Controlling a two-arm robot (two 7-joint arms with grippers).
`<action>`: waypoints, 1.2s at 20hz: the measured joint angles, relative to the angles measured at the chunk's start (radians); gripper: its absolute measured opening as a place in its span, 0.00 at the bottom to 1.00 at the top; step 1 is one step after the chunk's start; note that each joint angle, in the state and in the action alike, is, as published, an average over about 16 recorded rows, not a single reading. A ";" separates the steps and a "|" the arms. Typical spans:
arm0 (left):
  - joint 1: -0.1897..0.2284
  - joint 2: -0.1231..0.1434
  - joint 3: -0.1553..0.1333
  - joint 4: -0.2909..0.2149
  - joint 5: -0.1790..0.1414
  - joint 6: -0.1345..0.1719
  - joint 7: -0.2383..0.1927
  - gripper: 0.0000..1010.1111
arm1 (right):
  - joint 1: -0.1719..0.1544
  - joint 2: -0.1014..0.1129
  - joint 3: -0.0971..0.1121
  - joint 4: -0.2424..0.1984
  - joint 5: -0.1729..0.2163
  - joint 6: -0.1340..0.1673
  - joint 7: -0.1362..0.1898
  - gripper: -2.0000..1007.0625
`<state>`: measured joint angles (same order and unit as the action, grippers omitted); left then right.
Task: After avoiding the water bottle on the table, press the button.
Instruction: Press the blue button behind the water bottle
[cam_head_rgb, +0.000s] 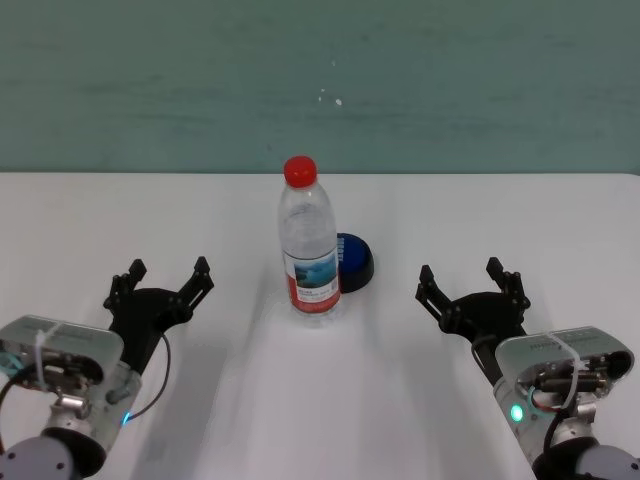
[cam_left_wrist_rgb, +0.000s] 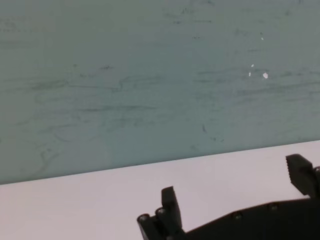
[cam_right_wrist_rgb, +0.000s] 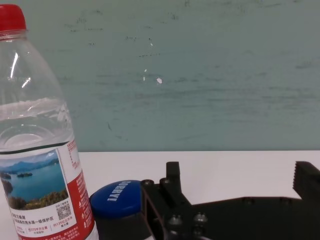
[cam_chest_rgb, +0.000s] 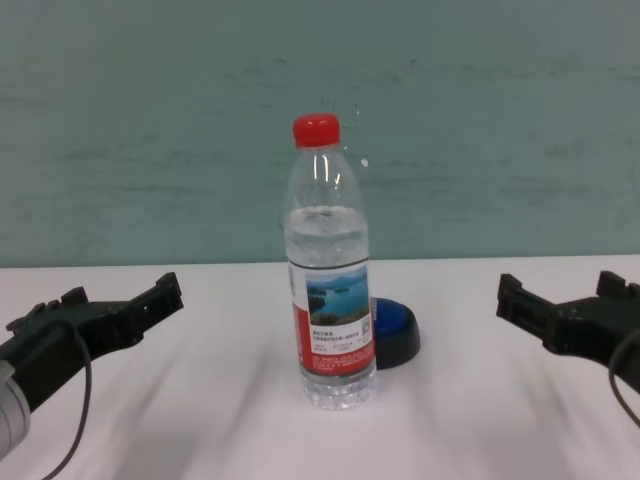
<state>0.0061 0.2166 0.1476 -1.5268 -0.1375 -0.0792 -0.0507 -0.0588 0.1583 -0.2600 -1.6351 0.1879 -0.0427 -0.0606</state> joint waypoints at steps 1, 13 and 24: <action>0.000 0.000 0.000 0.000 0.000 0.000 0.000 0.99 | 0.000 0.000 0.000 0.000 0.000 0.000 0.000 1.00; 0.000 0.000 0.000 0.000 0.000 0.000 0.000 0.99 | 0.000 0.000 0.000 0.000 0.000 0.000 0.000 1.00; 0.000 0.000 0.000 0.000 0.000 0.000 0.000 0.99 | 0.000 0.000 0.000 0.000 0.000 0.000 0.000 1.00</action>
<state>0.0061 0.2166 0.1476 -1.5268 -0.1374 -0.0792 -0.0507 -0.0588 0.1583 -0.2600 -1.6351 0.1879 -0.0427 -0.0606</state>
